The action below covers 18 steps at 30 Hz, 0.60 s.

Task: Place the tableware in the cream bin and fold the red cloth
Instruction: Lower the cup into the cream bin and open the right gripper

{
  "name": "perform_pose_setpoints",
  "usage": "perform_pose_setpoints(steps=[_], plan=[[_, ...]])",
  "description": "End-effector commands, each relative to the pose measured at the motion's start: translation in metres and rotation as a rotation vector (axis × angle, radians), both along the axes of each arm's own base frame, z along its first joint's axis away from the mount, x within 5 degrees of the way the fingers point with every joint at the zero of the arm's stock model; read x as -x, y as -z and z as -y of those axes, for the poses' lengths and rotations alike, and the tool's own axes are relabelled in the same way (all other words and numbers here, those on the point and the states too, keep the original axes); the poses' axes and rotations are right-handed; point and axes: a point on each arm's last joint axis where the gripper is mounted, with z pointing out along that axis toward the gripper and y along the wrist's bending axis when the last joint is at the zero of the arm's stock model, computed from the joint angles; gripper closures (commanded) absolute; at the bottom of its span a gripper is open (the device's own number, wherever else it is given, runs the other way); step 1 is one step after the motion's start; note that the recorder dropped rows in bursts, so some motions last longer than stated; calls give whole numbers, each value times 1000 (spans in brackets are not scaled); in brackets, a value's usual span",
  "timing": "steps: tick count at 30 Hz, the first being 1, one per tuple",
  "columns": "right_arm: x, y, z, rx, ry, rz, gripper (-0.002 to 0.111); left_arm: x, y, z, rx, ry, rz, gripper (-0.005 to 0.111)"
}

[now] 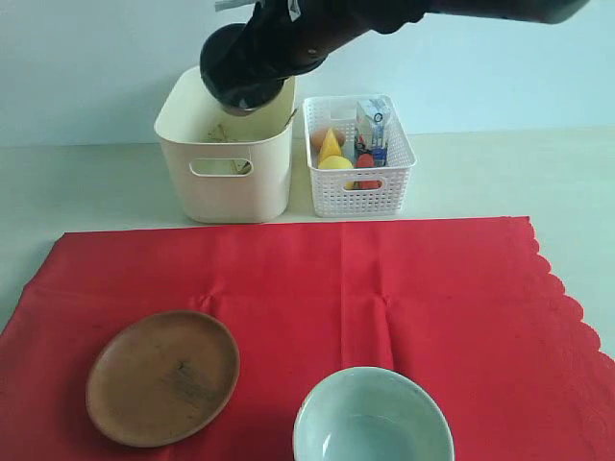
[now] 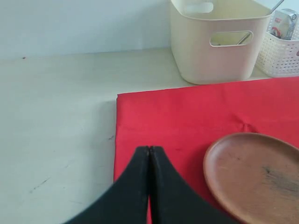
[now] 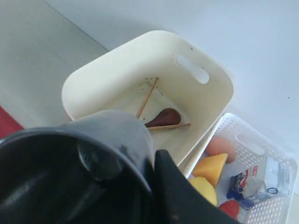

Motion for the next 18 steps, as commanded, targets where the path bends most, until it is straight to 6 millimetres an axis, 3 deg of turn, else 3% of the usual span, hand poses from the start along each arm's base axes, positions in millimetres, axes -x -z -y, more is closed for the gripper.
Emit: perform_pose_setpoints(steps=[1,8,18], plan=[[-27,10,-3,-37,18,31,108,0,0,0,4,-4,7,107],[-64,35,-4,-61,67,23,108,0,0,0,4,-4,7,107],[-88,79,-17,-40,65,0,108,0,0,0,4,-4,7,107]])
